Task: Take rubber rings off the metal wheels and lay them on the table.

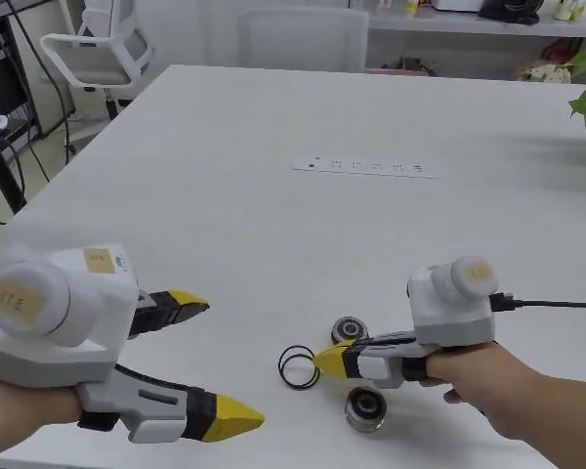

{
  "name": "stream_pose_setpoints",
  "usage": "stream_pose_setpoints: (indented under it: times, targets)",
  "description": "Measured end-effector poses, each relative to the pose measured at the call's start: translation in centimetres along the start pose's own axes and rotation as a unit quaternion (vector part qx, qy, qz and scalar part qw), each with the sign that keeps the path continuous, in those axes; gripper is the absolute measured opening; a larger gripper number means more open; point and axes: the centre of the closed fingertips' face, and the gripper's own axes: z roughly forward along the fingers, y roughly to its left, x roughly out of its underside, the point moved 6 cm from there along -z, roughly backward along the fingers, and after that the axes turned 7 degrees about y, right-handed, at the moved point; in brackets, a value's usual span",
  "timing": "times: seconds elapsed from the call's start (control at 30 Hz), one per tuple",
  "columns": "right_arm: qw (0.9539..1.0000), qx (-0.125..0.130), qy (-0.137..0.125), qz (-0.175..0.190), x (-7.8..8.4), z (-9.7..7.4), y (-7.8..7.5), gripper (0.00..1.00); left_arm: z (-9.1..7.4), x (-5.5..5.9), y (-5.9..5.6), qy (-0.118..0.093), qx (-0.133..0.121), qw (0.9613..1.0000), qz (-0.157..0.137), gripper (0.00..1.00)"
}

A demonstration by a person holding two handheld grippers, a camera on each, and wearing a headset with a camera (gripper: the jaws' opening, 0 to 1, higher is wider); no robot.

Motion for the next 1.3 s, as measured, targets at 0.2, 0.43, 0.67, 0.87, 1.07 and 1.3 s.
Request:
stream_pose_setpoints:
  times: [0.2, 0.43, 0.67, 0.87, 1.07, 1.3]
  targets:
    - [1.0000, 0.006, 0.001, 0.003, 0.02, 0.10, -0.24, 0.00, -0.10, 0.19, 0.05, 0.002, -0.001, 1.0000, -0.001, 0.83]
    - [0.9999, 0.012, 0.010, 0.005, 0.37, 0.29, -0.37, 0.00, -0.03, 0.24, 0.04, 0.003, 0.000, 1.0000, -0.003, 0.83]
    - [0.9997, 0.017, 0.016, -0.007, 0.37, 0.31, -0.34, 0.02, 0.05, 0.35, 0.01, 0.007, 0.001, 1.0000, -0.004, 0.83]
    - [0.9992, 0.020, 0.027, -0.020, 0.66, 0.40, -0.05, 0.07, 0.10, 0.44, -0.04, 0.010, 0.004, 0.9999, -0.004, 0.82]
    - [0.9991, 0.021, 0.024, -0.028, 0.44, 0.15, 0.15, 0.14, 0.15, 0.57, -0.16, 0.014, 0.007, 0.9999, -0.005, 0.82]
    - [0.9994, 0.015, 0.012, -0.030, -0.10, -0.42, 0.59, 0.20, 0.17, 0.41, -0.14, 0.016, 0.009, 0.9998, -0.005, 0.82]
